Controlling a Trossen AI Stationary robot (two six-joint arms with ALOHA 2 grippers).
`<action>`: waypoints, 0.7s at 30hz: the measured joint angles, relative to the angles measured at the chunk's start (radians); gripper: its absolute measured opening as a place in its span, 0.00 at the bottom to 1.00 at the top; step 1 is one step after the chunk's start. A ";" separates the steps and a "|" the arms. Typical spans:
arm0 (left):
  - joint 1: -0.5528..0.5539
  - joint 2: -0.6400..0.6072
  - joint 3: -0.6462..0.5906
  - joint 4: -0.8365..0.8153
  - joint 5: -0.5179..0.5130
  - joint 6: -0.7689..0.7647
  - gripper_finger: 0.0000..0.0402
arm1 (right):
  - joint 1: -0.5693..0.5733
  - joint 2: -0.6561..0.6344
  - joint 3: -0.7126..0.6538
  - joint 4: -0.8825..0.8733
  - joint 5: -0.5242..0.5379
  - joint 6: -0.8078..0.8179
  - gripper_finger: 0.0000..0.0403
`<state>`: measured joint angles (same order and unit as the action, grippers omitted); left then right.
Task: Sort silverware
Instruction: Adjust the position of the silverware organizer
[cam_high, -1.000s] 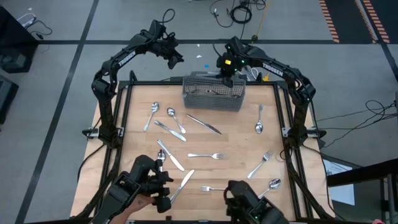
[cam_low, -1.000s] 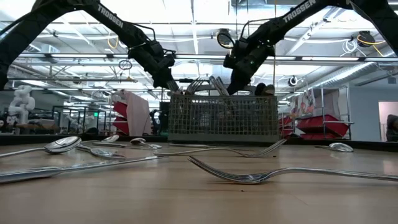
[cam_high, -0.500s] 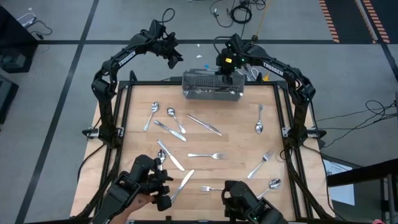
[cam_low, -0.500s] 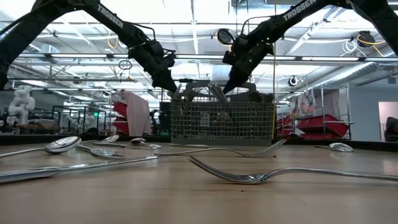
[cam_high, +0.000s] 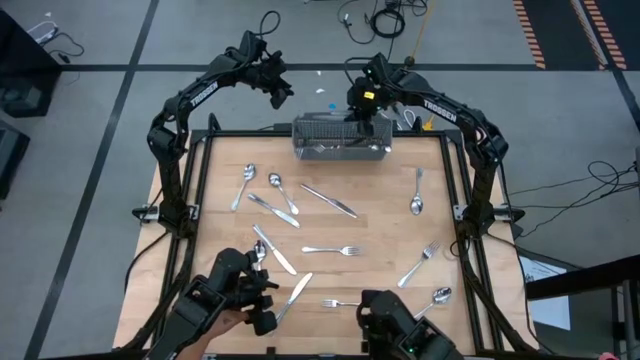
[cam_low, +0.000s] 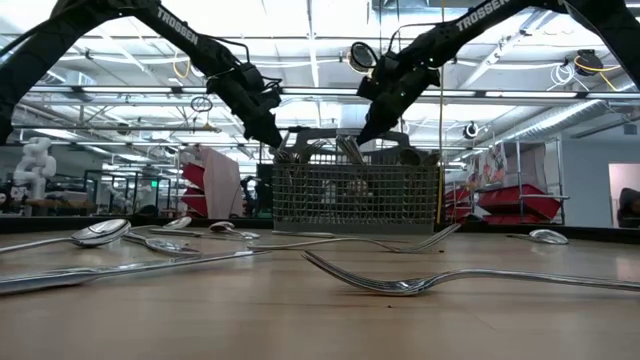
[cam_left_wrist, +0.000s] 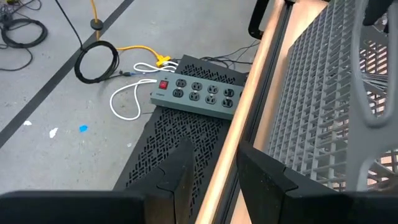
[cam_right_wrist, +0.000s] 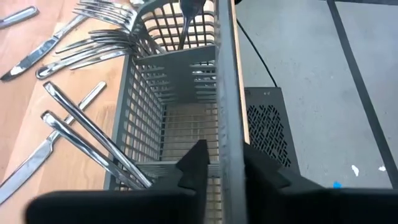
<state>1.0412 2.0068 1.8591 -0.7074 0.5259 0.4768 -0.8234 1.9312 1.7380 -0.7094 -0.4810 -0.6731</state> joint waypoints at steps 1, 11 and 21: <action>0.000 0.000 0.000 0.000 0.000 0.000 0.31 | 0.000 0.000 0.000 0.000 0.002 0.000 0.22; 0.000 0.000 0.000 0.003 0.000 0.000 0.31 | 0.001 0.000 0.000 0.008 0.064 0.026 0.54; 0.000 0.000 0.000 0.022 -0.004 0.001 0.31 | 0.009 -0.007 0.066 0.066 0.113 0.020 0.62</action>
<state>1.0412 2.0068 1.8591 -0.6858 0.5221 0.4774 -0.8143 1.9240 1.8042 -0.6437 -0.3679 -0.6529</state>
